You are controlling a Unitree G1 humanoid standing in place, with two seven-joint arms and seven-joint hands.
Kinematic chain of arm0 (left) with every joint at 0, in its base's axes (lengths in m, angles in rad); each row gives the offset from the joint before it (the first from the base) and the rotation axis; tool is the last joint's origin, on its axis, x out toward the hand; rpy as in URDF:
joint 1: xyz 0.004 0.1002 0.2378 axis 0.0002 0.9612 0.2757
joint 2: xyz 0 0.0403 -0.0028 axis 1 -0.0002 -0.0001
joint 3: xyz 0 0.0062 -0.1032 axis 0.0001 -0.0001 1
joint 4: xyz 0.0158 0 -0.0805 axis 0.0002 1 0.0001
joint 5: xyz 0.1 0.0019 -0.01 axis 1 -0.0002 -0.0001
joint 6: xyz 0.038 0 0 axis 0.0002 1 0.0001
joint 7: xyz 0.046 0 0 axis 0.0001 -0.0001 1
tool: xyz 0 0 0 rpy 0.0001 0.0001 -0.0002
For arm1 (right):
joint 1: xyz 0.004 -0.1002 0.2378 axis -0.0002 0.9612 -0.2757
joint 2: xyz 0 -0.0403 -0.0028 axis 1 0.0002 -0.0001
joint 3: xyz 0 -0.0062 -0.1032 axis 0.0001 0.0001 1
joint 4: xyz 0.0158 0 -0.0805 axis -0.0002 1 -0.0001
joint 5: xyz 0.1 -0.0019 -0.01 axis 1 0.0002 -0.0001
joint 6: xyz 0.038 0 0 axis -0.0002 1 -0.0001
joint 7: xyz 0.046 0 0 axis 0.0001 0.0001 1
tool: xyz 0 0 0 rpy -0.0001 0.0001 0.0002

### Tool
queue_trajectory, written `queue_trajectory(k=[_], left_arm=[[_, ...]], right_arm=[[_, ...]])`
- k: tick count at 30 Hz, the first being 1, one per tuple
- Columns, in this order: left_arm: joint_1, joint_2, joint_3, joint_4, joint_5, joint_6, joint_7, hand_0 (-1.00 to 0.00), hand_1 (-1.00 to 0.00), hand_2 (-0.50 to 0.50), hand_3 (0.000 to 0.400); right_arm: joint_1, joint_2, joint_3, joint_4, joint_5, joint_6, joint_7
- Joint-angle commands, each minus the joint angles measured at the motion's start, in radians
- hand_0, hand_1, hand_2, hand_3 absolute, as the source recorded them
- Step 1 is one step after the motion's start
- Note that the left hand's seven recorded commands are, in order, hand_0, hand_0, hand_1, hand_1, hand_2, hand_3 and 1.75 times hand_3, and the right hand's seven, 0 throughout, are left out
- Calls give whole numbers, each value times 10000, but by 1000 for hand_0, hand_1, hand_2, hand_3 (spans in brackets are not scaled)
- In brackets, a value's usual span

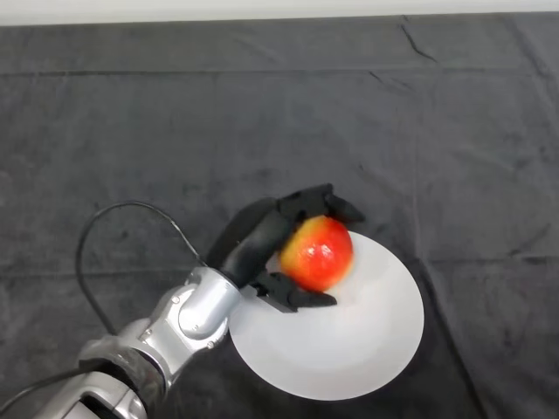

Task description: Move the apple to the plate

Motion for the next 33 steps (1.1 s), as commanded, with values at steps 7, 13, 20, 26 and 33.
queue_trajectory(k=[7,13,20,26,33], left_arm=[[245,137,-1396,-819,-748,359,-366,-1000,-1000,0,400],[257,259,-2133,-933,-1169,550,-732,-1000,-1000,0,400],[131,407,-2650,-783,-1327,688,-999,-1000,-1000,0,400],[23,468,-3038,-516,-1043,893,-820,-1000,-1000,0,400],[-217,433,-3400,-273,-677,1343,-574,-988,-384,-302,395]], right_arm=[[7,-309,-201,26,-27,87,-15],[7,-310,-202,27,-28,87,-15],[7,-311,-203,29,-28,88,-15],[7,-312,-206,31,-28,89,-15],[8,-314,-209,35,-27,91,-15]])
